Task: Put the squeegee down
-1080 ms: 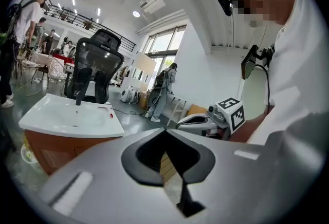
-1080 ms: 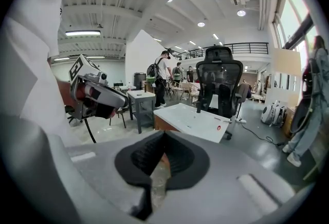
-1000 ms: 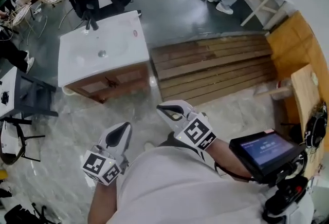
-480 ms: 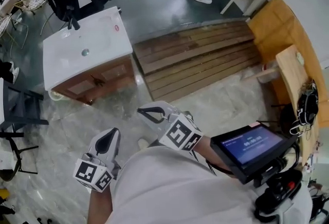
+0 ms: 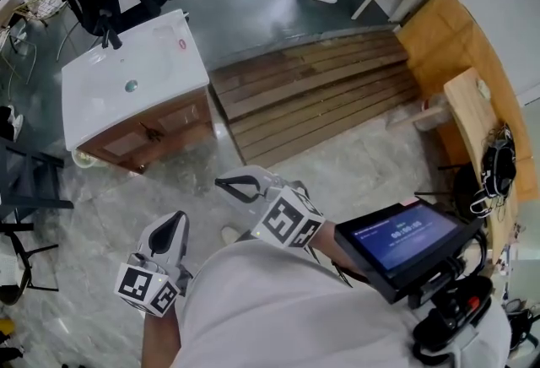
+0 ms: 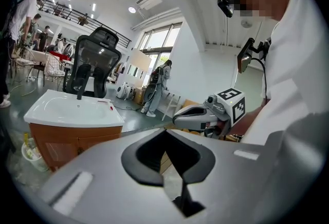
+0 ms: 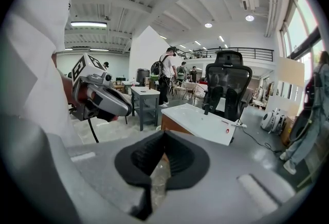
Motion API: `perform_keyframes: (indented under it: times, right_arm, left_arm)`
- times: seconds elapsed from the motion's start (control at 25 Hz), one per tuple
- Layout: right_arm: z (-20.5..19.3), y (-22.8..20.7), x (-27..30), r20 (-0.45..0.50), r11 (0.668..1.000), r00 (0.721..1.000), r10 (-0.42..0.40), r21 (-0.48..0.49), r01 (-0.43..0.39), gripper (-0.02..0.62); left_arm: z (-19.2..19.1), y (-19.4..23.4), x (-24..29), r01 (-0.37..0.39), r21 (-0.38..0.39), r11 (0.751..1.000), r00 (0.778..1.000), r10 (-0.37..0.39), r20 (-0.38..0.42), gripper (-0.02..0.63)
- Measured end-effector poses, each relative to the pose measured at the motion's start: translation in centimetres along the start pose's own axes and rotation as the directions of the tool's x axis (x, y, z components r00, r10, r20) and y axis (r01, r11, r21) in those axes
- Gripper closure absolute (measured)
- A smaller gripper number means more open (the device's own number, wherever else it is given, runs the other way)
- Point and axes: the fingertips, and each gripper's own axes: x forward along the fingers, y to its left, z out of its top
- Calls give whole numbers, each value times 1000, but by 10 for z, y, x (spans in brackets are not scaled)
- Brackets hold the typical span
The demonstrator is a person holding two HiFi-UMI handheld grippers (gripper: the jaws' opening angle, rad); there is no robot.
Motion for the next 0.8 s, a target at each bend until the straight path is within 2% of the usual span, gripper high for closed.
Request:
perform_keyframes:
  times: [0.8]
  right_arm:
    - [7,9,-3,-12,999,1000,-12,-43,11,592]
  left_arm:
    - [6,-2,-6,19,-1,1000,999,-19,26,598]
